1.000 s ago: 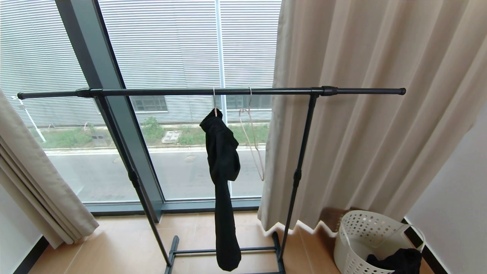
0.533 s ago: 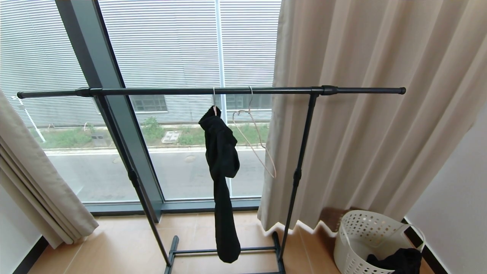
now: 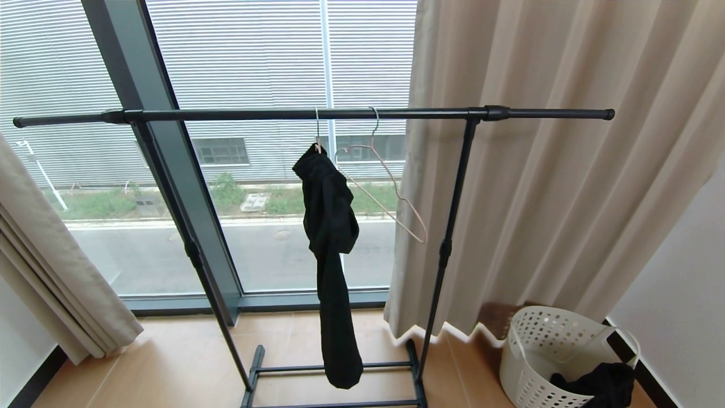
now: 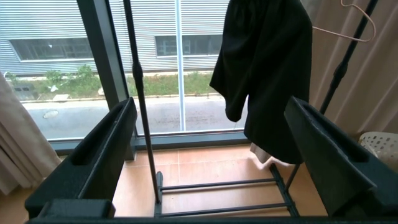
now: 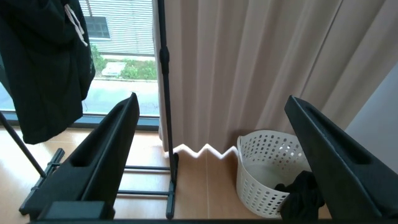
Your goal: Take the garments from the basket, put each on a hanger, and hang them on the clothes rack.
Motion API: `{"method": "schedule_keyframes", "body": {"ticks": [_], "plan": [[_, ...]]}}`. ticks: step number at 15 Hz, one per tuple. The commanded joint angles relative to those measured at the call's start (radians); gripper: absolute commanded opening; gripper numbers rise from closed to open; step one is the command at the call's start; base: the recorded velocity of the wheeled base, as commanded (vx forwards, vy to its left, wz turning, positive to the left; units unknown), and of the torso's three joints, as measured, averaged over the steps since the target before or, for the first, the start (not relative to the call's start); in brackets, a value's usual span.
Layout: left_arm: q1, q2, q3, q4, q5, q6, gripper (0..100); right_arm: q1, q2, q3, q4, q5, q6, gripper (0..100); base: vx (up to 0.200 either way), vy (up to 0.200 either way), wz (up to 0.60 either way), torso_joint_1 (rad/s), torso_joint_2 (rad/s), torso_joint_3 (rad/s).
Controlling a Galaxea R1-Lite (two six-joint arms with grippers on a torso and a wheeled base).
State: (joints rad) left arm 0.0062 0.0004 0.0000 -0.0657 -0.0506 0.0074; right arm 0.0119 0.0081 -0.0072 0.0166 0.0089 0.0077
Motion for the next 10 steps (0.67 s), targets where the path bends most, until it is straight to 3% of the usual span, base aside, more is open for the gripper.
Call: {"method": "schedule_keyframes", "body": {"ticks": [1, 10], "plan": [[0.001, 0.003, 0.0, 0.0, 0.0, 0.0, 100, 0.0, 0.003, 0.0, 0.0, 0.0, 0.0, 100, 0.0, 0.0, 0.0, -0.159, 0.39, 0.212], [0.0, 0.003, 0.0, 0.0, 0.0, 0.0, 100, 0.0, 0.003, 0.0, 0.0, 0.0, 0.002, 100, 0.0, 0.0, 0.0, -0.212, 0.51, 0.298]]}}
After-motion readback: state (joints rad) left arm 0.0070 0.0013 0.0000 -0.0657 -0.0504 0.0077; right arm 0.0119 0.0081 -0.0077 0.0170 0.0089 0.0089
